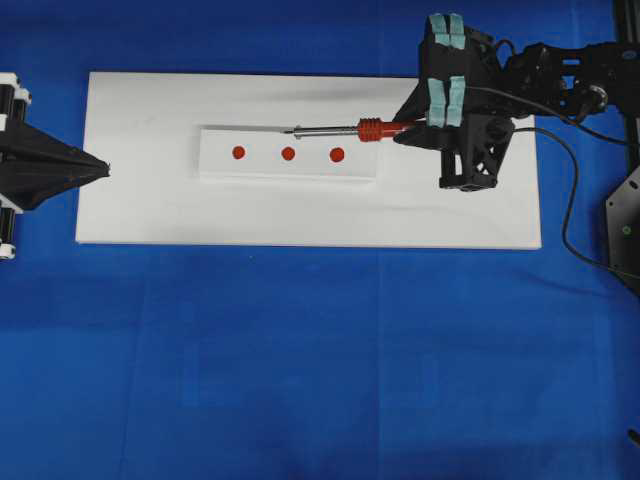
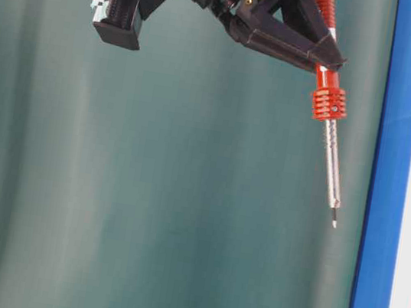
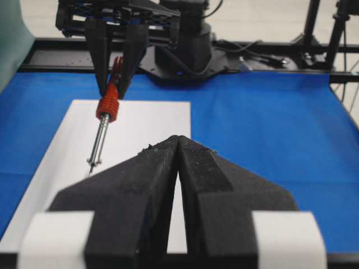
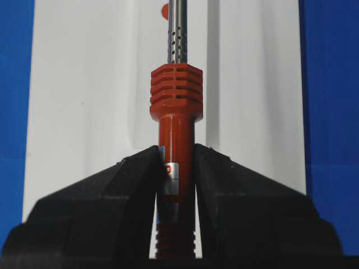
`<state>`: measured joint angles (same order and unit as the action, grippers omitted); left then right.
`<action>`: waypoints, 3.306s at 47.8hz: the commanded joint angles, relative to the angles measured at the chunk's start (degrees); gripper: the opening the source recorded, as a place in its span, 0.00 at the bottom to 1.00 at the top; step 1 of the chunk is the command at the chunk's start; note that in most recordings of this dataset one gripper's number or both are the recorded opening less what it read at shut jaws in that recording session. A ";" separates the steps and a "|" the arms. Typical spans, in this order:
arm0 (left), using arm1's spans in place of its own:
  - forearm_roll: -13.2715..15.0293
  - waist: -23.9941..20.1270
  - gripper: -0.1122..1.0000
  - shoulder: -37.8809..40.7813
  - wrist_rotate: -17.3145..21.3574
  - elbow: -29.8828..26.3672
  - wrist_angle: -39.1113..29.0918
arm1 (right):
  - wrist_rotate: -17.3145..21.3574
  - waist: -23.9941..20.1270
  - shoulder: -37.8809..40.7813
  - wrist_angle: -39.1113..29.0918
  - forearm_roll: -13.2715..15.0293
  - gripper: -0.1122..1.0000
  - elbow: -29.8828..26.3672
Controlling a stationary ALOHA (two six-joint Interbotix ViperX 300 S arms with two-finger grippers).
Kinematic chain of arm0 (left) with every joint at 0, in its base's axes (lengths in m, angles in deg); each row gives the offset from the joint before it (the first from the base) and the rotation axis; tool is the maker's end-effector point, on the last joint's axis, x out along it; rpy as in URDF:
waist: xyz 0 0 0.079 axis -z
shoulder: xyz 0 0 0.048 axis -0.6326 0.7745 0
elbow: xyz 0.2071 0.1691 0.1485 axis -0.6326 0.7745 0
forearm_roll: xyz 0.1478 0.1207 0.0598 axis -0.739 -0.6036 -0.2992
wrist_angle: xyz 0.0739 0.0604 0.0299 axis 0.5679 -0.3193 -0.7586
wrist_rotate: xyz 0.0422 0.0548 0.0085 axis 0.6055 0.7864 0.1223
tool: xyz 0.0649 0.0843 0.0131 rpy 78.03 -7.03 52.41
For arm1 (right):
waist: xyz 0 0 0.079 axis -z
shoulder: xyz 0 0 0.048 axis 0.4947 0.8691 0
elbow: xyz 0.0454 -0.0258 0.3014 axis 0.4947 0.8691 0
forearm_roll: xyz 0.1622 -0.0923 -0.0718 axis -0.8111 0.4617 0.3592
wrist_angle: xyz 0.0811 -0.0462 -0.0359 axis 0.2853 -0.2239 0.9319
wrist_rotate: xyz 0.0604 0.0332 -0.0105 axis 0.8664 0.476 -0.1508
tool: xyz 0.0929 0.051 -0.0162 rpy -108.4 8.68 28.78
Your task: Touch the tip of the soldering iron to the mark.
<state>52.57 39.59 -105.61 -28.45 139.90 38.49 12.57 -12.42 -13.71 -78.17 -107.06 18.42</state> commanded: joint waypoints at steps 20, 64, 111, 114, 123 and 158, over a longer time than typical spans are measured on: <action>-0.09 0.09 0.12 0.35 -0.09 -0.62 0.53 | -0.09 0.18 6.94 2.72 -0.09 0.16 -0.62; -0.09 0.18 0.12 0.35 0.00 -0.62 0.53 | 0.18 0.18 9.67 3.78 -0.18 0.16 0.35; -0.09 0.09 0.12 0.35 -0.09 -0.62 0.53 | 0.09 0.09 9.76 3.52 -0.18 0.16 0.26; -0.09 0.09 0.12 0.35 -0.09 -0.62 0.53 | 0.18 0.09 9.76 3.60 -0.18 0.16 0.26; -0.09 0.09 0.12 0.35 -0.09 -0.70 0.53 | 0.18 0.18 9.58 3.60 -0.18 0.16 -0.18; -0.09 0.09 0.12 0.35 -0.09 -0.70 0.62 | 0.18 0.53 -1.23 -2.72 2.02 0.16 -3.78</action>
<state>52.57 39.59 -105.70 -28.45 139.90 38.49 12.75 -12.16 -13.80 -81.15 -105.04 16.04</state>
